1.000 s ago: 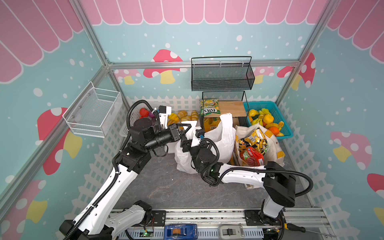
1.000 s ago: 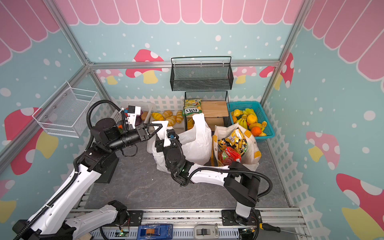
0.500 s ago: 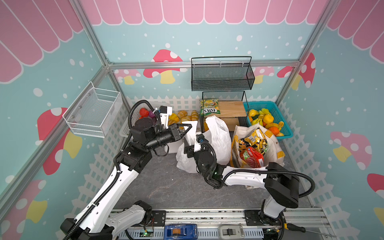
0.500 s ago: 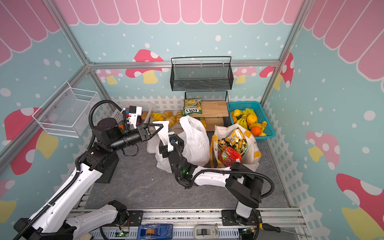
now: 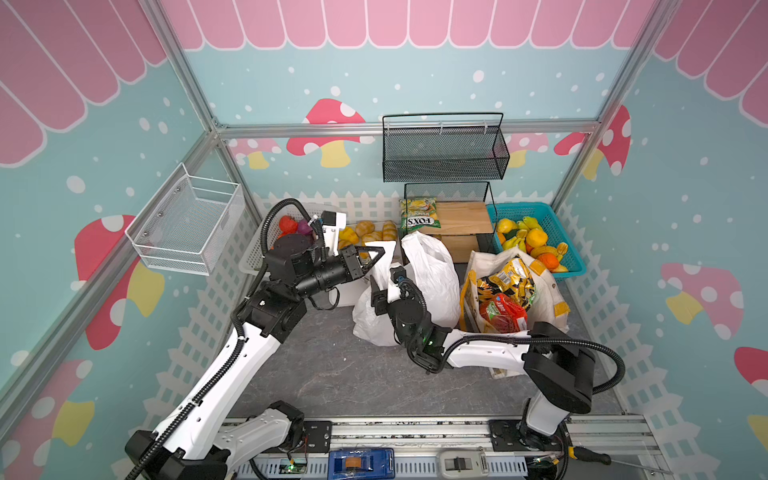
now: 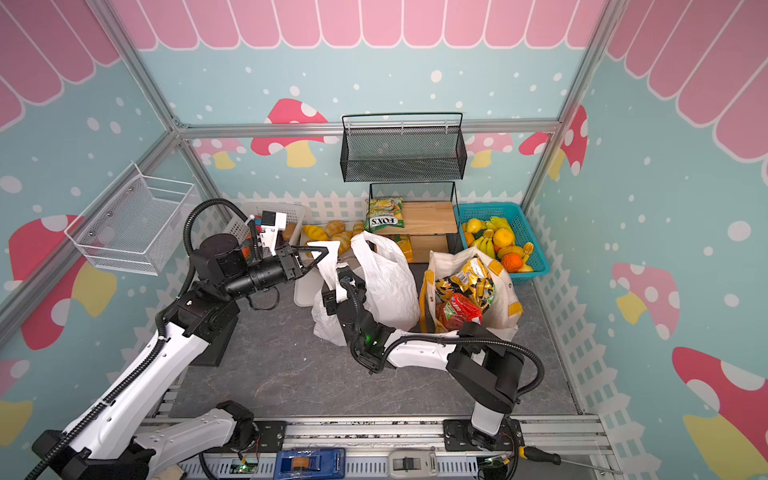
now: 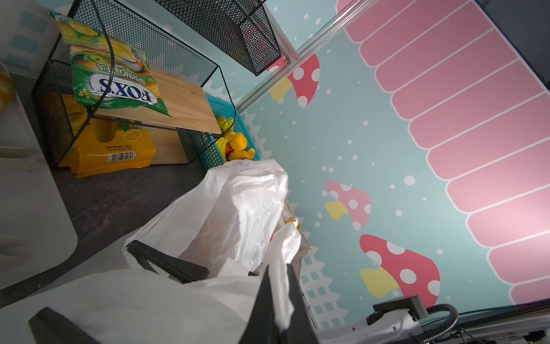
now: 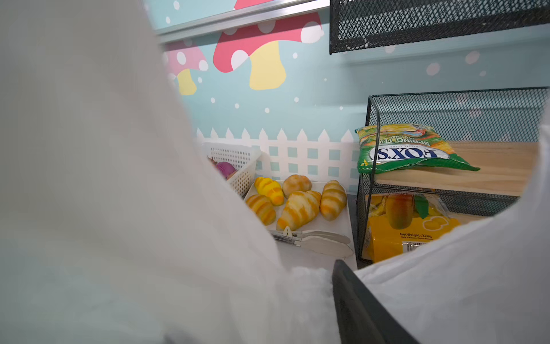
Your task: Place the mixed food into the grocery bags and tie them
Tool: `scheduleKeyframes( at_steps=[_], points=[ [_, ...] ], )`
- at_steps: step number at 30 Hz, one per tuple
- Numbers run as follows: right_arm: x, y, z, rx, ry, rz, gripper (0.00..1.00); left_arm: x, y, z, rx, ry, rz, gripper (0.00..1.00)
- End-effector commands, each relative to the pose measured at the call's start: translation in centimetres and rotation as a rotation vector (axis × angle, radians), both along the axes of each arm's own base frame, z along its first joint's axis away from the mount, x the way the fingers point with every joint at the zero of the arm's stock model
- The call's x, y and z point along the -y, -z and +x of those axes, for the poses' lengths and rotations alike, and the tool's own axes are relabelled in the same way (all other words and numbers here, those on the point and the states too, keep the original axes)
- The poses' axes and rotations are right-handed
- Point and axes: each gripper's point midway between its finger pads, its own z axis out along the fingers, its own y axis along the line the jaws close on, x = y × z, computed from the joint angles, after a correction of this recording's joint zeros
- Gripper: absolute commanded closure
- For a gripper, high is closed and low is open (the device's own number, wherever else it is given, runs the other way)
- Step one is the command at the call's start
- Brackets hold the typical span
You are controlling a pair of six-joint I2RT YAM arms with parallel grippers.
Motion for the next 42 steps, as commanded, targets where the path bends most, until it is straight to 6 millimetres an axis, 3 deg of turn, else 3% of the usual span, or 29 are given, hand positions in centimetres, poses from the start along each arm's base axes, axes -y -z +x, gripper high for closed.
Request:
scheduleKeyframes(
  at_steps=[1,6,16,22,28,35,42],
  points=[
    [0.9,-0.6,-0.7,-0.006,-0.030,-0.074,0.17,-0.9,-1.6,0.5,0.055,-0.013,-0.019,1.00],
    [0.7,-3.4,-2.4,-0.018,-0.180,-0.174,0.04,-1.8,-1.2,1.7,0.048,-0.031,0.000,1.00],
    [0.4,-10.1,-8.3,0.054,-0.537,-0.398,0.03,-3.0,-1.6,2.9,0.070,-0.071,0.042,1.00],
    [3.3,-12.9,-11.5,0.095,-0.652,-0.455,0.04,-3.5,-1.6,3.5,0.069,-0.097,0.056,1.00],
    [7.9,-15.4,-14.0,0.133,-0.671,-0.436,0.04,-3.7,-1.2,3.9,0.058,-0.113,0.081,1.00],
    [14.8,-15.0,-10.8,0.083,-0.467,-0.391,0.06,-4.0,-1.3,4.0,0.063,-0.125,0.097,1.00],
    [16.3,-11.0,-7.8,-0.006,-0.462,-0.351,0.07,-4.0,-1.3,3.9,0.063,-0.118,0.111,1.00]
  ],
)
